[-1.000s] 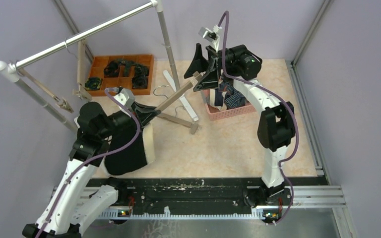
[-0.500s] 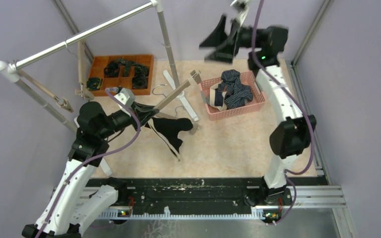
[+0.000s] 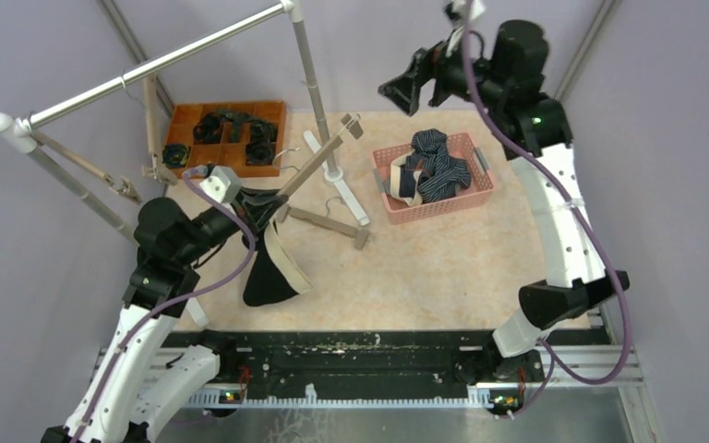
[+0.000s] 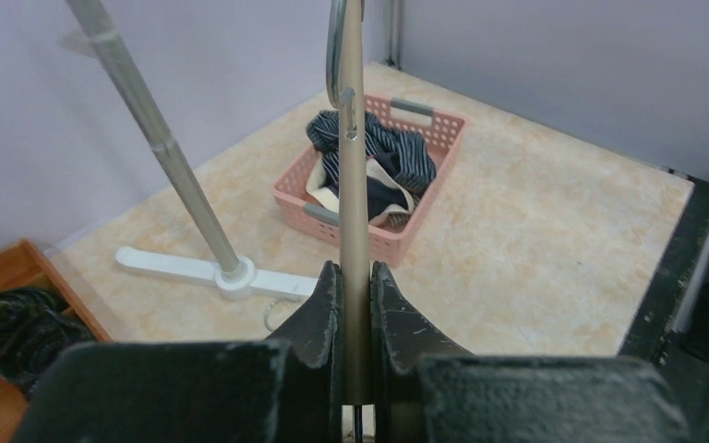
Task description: Remove the underwear clipped to the hanger
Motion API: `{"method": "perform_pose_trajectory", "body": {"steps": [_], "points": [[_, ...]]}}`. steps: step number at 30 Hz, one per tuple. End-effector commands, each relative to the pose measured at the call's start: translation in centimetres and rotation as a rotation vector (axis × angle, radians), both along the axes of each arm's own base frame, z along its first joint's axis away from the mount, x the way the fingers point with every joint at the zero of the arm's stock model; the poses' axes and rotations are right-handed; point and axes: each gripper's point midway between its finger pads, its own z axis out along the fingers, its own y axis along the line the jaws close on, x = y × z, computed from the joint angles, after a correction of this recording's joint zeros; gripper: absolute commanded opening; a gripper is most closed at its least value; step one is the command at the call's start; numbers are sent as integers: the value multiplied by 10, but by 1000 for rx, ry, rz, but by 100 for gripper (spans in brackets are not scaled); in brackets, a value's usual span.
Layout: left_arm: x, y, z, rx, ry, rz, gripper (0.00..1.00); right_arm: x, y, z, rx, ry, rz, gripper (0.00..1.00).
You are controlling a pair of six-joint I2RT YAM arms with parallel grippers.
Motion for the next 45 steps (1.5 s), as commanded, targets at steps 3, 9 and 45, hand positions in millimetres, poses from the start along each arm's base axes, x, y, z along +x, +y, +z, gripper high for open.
{"method": "perform_pose_trajectory", "body": {"steps": [3, 9, 45], "points": [[9, 22, 64, -204, -322, 153, 0, -9, 44, -96, -121, 168, 52, 99], [19, -1, 70, -362, -379, 30, 0, -37, 55, -81, 47, 69, 101, 99], [-17, -101, 114, -845, -243, -683, 0, -56, 82, -8, 285, -215, 312, 55]]}}
